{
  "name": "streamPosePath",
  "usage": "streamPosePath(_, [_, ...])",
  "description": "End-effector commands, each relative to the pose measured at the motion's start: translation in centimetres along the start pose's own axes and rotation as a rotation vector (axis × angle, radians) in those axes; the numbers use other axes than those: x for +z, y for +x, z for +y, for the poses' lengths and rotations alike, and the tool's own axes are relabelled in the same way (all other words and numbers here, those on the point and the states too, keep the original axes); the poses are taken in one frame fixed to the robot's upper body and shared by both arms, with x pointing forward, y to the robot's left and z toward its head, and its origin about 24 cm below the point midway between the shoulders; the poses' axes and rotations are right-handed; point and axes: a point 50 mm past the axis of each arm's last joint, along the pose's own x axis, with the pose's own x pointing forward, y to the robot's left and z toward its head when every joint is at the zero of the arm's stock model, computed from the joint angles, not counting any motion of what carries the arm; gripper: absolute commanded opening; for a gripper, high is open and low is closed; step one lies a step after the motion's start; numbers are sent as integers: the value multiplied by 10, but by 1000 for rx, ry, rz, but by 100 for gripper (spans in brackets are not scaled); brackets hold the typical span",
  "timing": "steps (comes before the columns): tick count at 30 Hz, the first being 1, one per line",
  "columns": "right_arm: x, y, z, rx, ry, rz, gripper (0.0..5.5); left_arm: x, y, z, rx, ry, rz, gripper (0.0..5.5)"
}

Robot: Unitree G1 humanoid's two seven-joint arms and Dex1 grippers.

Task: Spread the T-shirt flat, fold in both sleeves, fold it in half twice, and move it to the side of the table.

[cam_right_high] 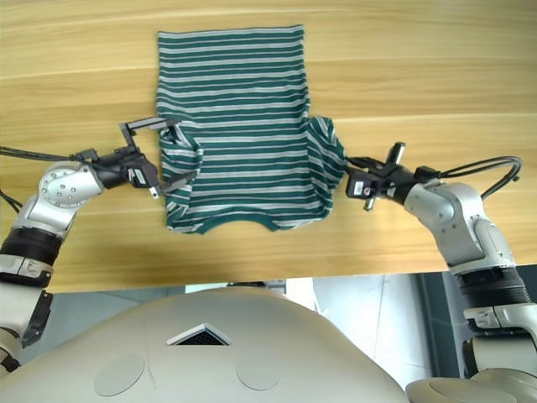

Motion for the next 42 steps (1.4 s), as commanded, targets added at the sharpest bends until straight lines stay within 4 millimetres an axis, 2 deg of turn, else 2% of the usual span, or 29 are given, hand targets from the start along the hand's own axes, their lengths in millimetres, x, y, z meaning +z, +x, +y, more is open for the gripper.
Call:
streamPosePath(1, [-2, 4, 12, 59, 15, 21, 80, 0, 0, 0, -11, 16, 11, 539])
streamPosePath(7, [-8, 0, 11, 46, 31, 57, 80, -1, 0, -1, -14, 18, 17, 539])
streamPosePath(15, [-15, -7, 16, 75, 52, 133, 207, -1, 2, 0, -25, 28, 18, 540])
streamPosePath(23, [-4, 0, 18, 107, 2, 106, 207, -1, 3, 2, -30, 41, 26, 540])
streamPosePath(33, [-4, 8, 22, 137, 2, 105, 207, -1, 4, 3, -30, 51, 28, 540])
streamPosePath(42, [-3, 11, 23, 140, 3, 96, 51, -3, 2, 2, -29, 49, 41, 540])
